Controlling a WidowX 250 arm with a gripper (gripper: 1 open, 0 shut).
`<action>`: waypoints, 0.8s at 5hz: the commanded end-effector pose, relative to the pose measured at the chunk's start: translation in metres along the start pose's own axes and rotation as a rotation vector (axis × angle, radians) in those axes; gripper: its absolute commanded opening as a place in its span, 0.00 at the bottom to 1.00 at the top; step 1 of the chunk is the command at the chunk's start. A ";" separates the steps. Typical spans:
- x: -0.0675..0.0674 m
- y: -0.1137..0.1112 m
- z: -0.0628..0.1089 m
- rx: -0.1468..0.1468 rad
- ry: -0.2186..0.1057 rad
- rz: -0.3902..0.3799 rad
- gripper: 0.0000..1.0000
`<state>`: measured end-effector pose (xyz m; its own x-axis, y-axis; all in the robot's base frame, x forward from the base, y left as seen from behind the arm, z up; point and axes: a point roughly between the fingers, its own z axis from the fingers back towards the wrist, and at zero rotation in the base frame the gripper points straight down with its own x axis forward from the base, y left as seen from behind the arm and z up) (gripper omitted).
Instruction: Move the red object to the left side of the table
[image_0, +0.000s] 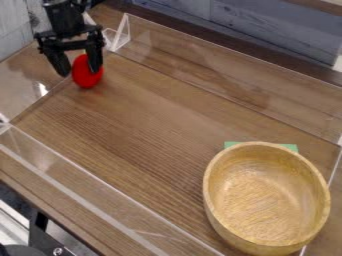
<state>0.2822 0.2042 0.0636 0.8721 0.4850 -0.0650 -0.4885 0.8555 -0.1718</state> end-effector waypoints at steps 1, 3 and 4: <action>-0.002 0.002 0.032 -0.002 -0.067 -0.019 1.00; -0.003 0.006 0.053 -0.030 -0.075 0.012 1.00; -0.001 0.001 0.067 -0.041 -0.084 0.052 1.00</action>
<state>0.2771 0.2103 0.0948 0.8469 0.5235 -0.0927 -0.5299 0.8168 -0.2280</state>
